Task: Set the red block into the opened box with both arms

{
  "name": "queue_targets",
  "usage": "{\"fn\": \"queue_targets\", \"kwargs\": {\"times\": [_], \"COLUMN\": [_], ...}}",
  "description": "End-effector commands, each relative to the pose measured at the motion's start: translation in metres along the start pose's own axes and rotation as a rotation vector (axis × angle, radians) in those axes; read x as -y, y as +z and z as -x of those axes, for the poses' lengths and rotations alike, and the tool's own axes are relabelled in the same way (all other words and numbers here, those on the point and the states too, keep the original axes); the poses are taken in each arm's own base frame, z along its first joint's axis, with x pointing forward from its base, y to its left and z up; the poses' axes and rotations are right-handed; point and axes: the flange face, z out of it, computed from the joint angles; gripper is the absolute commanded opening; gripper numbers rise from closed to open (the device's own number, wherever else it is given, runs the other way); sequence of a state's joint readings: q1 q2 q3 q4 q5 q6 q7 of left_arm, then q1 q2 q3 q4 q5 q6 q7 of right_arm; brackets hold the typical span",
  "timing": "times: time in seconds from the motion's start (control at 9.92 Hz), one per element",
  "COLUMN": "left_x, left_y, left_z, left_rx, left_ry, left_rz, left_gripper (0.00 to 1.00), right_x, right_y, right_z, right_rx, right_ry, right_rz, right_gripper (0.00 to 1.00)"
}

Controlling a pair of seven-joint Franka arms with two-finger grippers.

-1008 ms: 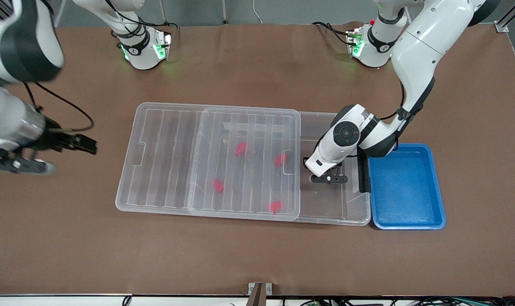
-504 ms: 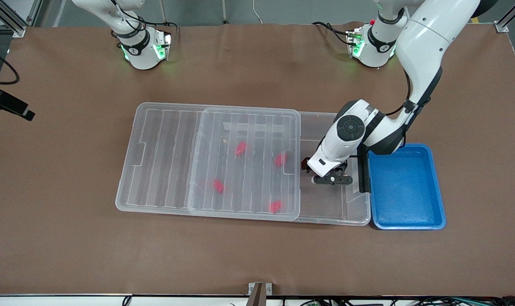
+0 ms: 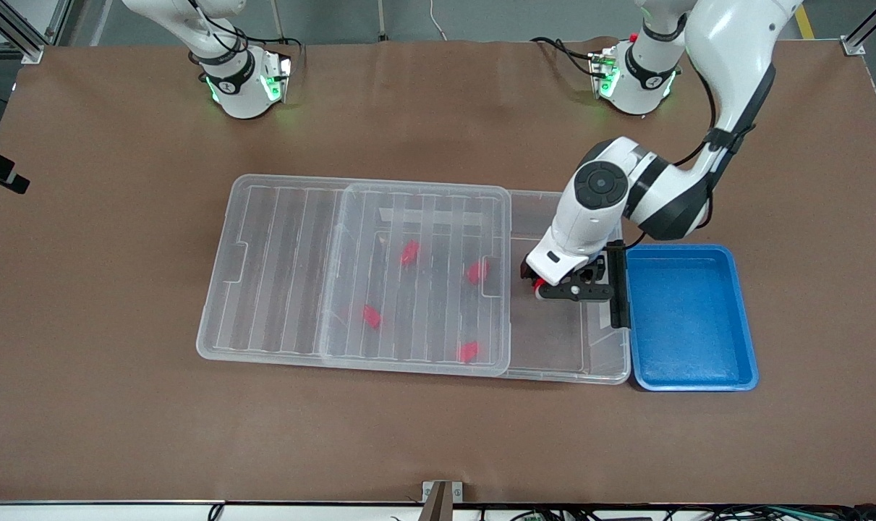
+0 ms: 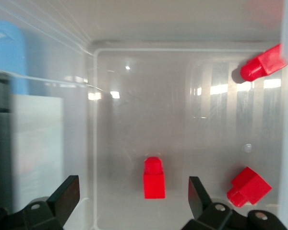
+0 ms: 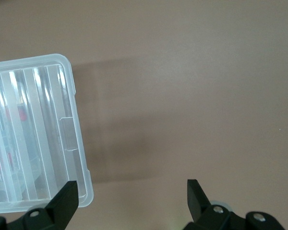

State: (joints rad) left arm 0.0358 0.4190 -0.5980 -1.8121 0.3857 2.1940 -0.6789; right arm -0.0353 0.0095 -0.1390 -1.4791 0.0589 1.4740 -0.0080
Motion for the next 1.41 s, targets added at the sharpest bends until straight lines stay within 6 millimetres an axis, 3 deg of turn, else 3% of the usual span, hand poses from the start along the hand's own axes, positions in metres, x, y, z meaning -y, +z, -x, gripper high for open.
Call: {"fn": "queue_targets", "kwargs": {"times": [0.0, 0.1, 0.2, 0.3, 0.4, 0.61, 0.81, 0.91, 1.01, 1.21, 1.31], "left_x": [0.035, 0.051, 0.07, 0.083, 0.094, 0.128, 0.166, 0.178, 0.203, 0.244, 0.243], "left_y": [-0.06, -0.093, -0.12, -0.145, -0.168, -0.201, -0.229, -0.233, -0.25, -0.276, -0.286], "left_z": [-0.025, -0.036, -0.046, -0.052, -0.055, -0.061, -0.06, -0.06, -0.056, -0.041, -0.031], "left_rx": [0.035, 0.028, 0.013, 0.014, 0.022, 0.031, 0.001, 0.005, -0.009, -0.009, 0.013], "left_ry": [0.0, -0.005, -0.033, -0.037, -0.03, -0.026, 0.037, 0.05, 0.034, 0.061, 0.075], "left_rz": [0.023, 0.026, 0.021, 0.008, -0.01, -0.03, -0.037, -0.022, -0.005, 0.041, 0.039], "left_gripper": [1.0, 1.0, 1.0, 1.0, 1.0, 1.0, 1.0, 1.0, 1.0, 1.0, 1.0], "right_x": [-0.006, -0.008, -0.007, 0.002, 0.019, 0.039, 0.061, 0.082, 0.091, 0.098, 0.104], "right_y": [0.003, 0.01, 0.033, 0.073, 0.11, 0.176, 0.236, 0.26, 0.283, 0.296, 0.298], "right_z": [0.003, -0.002, -0.012, -0.03, -0.044, -0.056, -0.051, -0.046, -0.039, -0.032, -0.032], "right_rx": [-0.002, 0.004, 0.039, 0.072, 0.072, 0.071, 0.114, 0.129, 0.124, 0.132, 0.131], "right_ry": [-0.078, -0.087, -0.11, -0.171, -0.199, -0.231, -0.27, -0.305, -0.323, -0.317, -0.317], "right_rz": [0.011, 0.033, 0.035, 0.038, 0.04, 0.035, 0.026, 0.021, 0.018, -0.011, -0.028], "right_gripper": [1.0, 0.94, 0.62, 0.24, 0.0, 0.0, 0.0, 0.0, 0.0, 0.0, 0.0]}}
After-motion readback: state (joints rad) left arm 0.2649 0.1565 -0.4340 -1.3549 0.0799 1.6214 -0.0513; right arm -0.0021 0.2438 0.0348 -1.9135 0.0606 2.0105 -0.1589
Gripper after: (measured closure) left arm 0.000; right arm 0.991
